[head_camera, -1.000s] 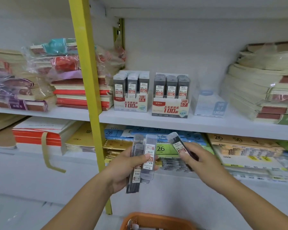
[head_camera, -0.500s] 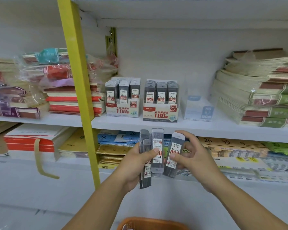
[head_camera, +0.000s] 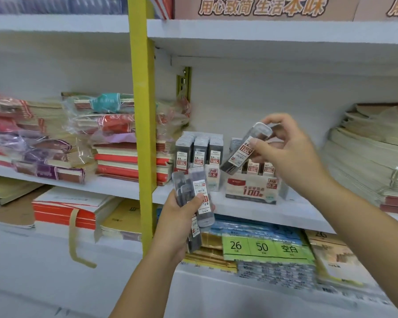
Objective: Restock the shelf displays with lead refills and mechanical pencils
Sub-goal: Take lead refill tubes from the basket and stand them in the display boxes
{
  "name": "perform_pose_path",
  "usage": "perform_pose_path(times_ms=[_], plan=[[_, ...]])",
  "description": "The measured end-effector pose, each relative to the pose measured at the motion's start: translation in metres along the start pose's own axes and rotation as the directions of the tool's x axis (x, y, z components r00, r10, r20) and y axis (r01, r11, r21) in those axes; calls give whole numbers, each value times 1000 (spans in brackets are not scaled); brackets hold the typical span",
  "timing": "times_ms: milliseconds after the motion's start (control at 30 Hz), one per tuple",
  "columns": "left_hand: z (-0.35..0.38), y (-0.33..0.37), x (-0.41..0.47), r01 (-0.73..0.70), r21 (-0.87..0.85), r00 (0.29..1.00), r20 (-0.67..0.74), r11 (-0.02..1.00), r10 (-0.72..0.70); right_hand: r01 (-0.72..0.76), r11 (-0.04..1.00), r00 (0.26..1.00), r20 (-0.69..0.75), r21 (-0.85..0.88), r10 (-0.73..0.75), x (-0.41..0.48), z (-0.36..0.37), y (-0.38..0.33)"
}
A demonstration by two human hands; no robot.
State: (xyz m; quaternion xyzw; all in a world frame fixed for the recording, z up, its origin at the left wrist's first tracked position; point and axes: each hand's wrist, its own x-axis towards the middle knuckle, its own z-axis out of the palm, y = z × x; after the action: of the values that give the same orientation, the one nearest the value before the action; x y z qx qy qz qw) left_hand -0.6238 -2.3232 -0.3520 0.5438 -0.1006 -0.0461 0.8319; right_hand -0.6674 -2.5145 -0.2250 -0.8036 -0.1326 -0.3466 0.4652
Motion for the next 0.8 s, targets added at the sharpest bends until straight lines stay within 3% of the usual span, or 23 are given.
perform_pose_path(times_ms=[200,533,700,800], plan=[[-21,12,12,-24,-85,998,-64,996,19,135,924,986,136,-357,-91,56,50,0],[-39,18,19,-36,-77,998,-50,996,32,83,879,946,314,-469,78,72,87,25],[-43,19,16,-36,-85,999,-27,996,34,276,646,940,339,-712,-28,69,96,30],[-43,22,12,-27,-112,1000,-10,993,26,270,607,950,310,-747,-41,61,94,28]])
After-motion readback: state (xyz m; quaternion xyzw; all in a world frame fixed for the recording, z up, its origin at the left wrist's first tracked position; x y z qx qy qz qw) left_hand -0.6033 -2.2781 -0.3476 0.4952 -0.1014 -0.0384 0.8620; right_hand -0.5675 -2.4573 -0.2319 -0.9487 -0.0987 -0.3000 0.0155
